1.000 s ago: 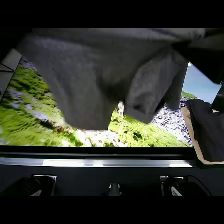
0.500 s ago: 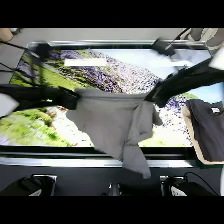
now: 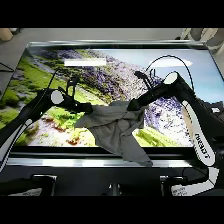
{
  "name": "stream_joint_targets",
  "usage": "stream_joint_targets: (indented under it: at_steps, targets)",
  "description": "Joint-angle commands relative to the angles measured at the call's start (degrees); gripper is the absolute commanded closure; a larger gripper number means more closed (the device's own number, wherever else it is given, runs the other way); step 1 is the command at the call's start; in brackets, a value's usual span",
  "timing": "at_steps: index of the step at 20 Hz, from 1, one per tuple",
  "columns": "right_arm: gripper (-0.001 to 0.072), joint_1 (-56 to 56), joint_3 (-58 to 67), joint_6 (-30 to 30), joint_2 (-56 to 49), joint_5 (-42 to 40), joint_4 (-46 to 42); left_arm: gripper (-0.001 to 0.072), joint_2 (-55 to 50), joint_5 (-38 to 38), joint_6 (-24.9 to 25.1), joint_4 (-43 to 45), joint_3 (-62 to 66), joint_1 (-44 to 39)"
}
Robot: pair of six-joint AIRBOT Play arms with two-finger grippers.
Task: Fold the shirts.
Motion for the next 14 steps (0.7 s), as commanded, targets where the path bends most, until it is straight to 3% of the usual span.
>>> stream_joint_targets:
  at_steps: [1, 4, 6, 9, 14]
  targets:
    - [0.0109, -3.93, 3.93, -1.09, -0.33, 2.45, -0.13, 0.0015, -2.12, -10.36, 5.44, -4.39, 4.55, 4.92]
    - [0.0102, -13.99, 7.08, -0.39, 2.40, 6.38, -3.17, 0.0034, 0.66, -22.84, 8.37, -4.42, 5.86, 11.06]
    - [0.0102, -19.82, 6.78, 2.36, 2.43, 10.25, -6.19, 0.0033, 5.33, -22.86, 8.31, -4.94, -0.17, 11.56]
    - [0.0102, -21.64, 4.09, 2.49, 1.60, 13.70, -13.84, 0.0033, 11.89, -16.59, 7.23, -12.70, -14.95, 7.72]
    - [0.0102, -18.38, -2.67, 2.14, 1.55, 9.79, -13.68, 0.0039, 11.98, -0.35, 5.79, -25.42, -28.89, -4.15]
